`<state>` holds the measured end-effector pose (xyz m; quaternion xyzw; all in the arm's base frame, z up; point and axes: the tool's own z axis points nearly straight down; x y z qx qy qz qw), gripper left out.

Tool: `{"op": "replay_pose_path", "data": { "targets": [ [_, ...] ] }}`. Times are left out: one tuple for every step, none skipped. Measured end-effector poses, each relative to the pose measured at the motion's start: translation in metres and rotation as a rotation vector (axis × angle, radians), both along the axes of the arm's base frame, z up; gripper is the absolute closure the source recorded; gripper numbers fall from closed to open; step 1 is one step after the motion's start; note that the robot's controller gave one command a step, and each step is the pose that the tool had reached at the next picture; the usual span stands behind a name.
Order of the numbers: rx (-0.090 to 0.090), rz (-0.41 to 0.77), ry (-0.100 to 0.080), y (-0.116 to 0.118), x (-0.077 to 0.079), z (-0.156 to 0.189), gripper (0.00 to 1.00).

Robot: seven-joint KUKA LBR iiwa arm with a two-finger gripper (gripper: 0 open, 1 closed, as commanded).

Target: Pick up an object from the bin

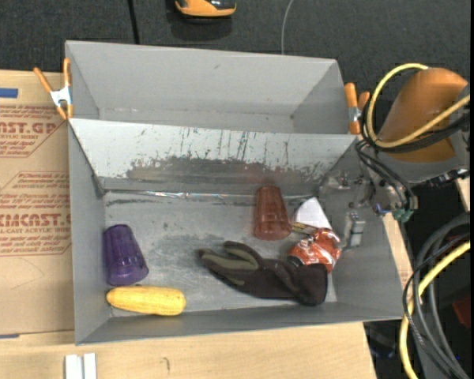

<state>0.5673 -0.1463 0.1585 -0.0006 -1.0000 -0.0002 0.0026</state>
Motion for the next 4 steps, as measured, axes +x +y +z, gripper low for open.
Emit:
{"op": "replay_pose_path", "data": {
  "targets": [
    [-0.001,0.001,-0.007,0.001,0.002,0.005,0.00],
    [-0.001,-0.048,-0.012,0.014,-0.013,-0.042,0.00],
    [-0.001,-0.012,-0.004,0.052,-0.020,-0.057,0.00],
    [0.001,-0.022,-0.008,0.067,-0.027,-0.070,0.00]
  ]
}}
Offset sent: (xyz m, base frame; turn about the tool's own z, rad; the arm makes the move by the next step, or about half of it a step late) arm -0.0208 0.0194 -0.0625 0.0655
